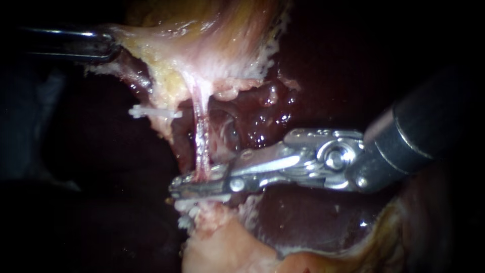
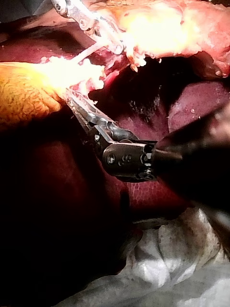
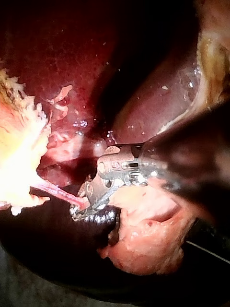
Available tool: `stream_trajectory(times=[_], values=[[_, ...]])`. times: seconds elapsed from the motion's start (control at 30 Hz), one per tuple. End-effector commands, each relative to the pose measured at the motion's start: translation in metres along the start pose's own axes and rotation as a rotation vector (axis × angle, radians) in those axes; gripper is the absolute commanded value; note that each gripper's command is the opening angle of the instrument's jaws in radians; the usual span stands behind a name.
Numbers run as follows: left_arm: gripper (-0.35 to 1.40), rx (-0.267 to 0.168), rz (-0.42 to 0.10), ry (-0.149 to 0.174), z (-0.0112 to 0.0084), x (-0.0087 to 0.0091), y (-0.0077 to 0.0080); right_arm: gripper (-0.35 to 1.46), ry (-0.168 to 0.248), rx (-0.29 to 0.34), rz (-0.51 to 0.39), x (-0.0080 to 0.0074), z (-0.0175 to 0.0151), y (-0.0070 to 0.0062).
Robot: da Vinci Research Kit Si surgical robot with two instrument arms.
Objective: Going back second clip right tube
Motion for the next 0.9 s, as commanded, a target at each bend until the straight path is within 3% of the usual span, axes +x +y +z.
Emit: stream_trajectory(times=[0.03, 0.07, 0.2, 0.27, 0.33, 0.47, 0.63, 0.9], values=[[-0.35, 0.000, 0.000, 0.000, 0.0000, 0.0000, 0.0000, -0.35, -0.001, 0.007, 0.015, 0.0000, 0.0000, 0.0000], [-0.35, 0.000, 0.000, 0.000, 0.0000, 0.0000, 0.0000, -0.33, 0.003, 0.024, 0.038, 0.0000, 0.0001, 0.0000], [-0.35, 0.000, 0.000, 0.000, 0.0001, 0.0001, 0.0000, 0.26, 0.036, 0.067, 0.024, -0.0008, 0.0005, 0.0004], [-0.35, 0.000, 0.000, 0.000, 0.0001, 0.0001, 0.0000, 0.38, 0.057, 0.075, 0.014, -0.0013, 0.0008, 0.0009], [-0.35, 0.000, 0.000, 0.001, 0.0001, 0.0000, 0.0000, 0.42, 0.070, 0.063, 0.008, -0.0017, 0.0009, 0.0015], [-0.35, 0.000, 0.001, 0.001, 0.0001, 0.0000, 0.0000, 0.44, 0.080, 0.029, -0.099, -0.0021, 0.0006, 0.0026], [-0.35, 0.001, 0.001, 0.001, 0.0001, -0.0001, 0.0000, 0.49, 0.041, -0.102, -0.298, -0.0024, -0.0004, 0.0035], [-0.35, 0.001, 0.001, 0.001, 0.0001, -0.0001, 0.0000, 0.49, 0.031, -0.158, -0.438, -0.0031, -0.0039, 0.0034]])
